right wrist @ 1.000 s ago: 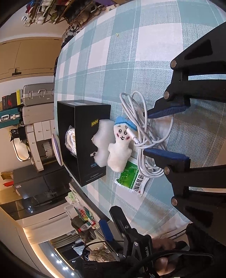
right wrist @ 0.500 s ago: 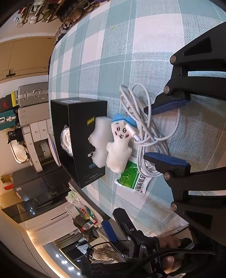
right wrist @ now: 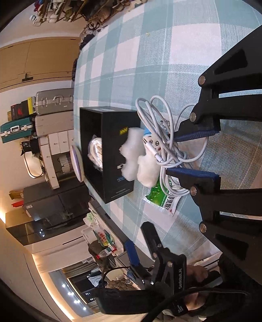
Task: Organize soft objects
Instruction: 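Close the right gripper on the white USB cable coil, then lift the cable with the right gripper while the left grasps the green medicine packet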
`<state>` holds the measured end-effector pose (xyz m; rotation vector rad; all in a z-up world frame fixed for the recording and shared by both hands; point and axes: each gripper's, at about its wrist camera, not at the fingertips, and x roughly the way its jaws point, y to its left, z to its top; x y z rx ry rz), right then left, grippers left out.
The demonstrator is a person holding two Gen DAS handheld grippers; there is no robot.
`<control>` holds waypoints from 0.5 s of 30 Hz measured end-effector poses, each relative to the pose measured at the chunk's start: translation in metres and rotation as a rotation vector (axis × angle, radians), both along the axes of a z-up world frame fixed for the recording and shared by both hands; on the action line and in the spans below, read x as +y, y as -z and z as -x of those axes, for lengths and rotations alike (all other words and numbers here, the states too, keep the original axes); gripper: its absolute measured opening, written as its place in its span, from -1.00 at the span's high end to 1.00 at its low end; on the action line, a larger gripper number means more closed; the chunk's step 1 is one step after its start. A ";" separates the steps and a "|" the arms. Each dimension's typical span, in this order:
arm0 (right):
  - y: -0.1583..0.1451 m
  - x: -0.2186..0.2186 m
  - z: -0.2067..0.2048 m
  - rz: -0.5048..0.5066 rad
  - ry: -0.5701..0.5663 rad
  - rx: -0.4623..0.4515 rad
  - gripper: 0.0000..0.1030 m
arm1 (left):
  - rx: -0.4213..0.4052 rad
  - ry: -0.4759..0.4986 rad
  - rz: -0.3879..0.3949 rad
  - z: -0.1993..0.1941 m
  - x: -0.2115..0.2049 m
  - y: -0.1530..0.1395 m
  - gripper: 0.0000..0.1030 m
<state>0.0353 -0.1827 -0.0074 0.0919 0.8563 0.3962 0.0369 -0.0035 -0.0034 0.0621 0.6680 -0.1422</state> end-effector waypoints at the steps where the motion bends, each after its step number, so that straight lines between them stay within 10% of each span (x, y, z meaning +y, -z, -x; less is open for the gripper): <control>1: -0.003 -0.002 0.001 -0.004 0.001 -0.009 0.49 | 0.008 0.005 0.000 -0.001 -0.001 0.001 -1.00; 15: -0.029 -0.028 0.008 -0.011 0.068 -0.097 0.49 | 0.142 0.063 -0.016 -0.019 -0.035 0.023 -1.00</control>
